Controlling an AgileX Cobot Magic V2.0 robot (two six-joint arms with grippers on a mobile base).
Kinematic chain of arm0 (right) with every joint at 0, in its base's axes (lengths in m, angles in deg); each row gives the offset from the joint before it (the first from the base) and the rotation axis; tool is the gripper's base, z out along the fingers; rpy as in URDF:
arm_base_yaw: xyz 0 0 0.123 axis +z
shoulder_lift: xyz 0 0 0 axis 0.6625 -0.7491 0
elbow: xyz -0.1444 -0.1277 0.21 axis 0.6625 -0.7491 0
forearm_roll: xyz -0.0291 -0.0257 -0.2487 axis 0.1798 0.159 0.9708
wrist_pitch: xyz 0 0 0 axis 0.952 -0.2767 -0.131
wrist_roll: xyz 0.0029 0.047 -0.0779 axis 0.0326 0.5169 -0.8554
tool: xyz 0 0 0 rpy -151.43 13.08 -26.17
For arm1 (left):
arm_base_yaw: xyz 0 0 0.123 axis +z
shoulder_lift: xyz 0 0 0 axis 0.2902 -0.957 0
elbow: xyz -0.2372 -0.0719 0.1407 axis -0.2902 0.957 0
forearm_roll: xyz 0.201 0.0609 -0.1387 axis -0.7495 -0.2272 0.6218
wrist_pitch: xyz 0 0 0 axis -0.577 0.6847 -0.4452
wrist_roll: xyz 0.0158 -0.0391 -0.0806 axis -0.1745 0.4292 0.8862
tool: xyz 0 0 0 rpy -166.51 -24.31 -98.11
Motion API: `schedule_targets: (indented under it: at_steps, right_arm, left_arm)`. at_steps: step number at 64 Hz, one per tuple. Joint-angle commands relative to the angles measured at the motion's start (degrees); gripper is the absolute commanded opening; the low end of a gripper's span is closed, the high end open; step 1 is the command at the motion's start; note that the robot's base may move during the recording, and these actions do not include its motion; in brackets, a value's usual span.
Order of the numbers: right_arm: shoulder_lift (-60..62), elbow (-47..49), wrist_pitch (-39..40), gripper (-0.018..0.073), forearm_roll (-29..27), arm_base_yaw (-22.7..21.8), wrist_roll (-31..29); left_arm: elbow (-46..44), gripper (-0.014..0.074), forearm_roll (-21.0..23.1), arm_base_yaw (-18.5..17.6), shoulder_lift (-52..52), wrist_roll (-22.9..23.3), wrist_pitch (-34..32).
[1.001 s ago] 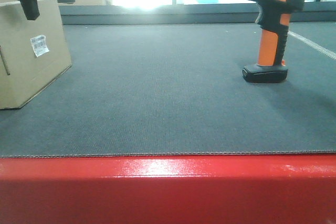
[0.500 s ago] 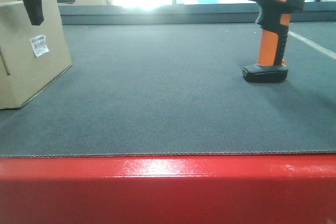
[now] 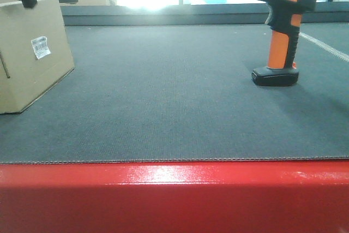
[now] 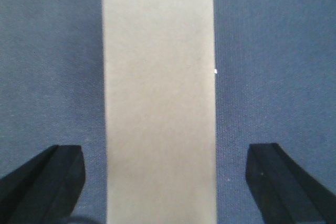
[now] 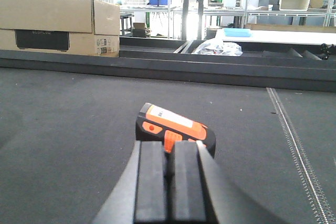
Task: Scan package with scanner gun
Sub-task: 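Lower the cardboard box flat onto the table with the left gripper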
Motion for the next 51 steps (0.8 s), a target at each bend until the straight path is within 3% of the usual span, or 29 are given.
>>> schedule_targets:
  at_steps: [1,15,38,47,51]
  right_arm:
    - [0.87,-0.18,1.76,-0.0168,-0.2,-0.22,-0.32]
    - [3.2,-0.18,2.38,-0.0168,-0.2,-0.22,-0.32]
    - [5.26,-0.18,0.96,-0.0168,-0.2,-0.22,-0.32]
    - [5.26,-0.18,-1.94,-0.0168,-0.2,-0.22,-0.32]
    - [5.26,-0.18,-1.82,-0.0168,-0.2,-0.22,-0.32]
  left_arm:
    - [-0.23,0.0519,-0.08,-0.19,3.24,1.42,-0.26]
    - [-0.23,0.047,0.16,-0.19,8.59,1.5,-0.26]
    - [0.52,0.0055,3.91,-0.19,13.32,1.5,-0.26]
    - [6.83,-0.0104,3.91,-0.19,16.86,1.5,-0.26]
    - [11.62,-0.0111,3.91,-0.19,19.52,1.5,-2.23]
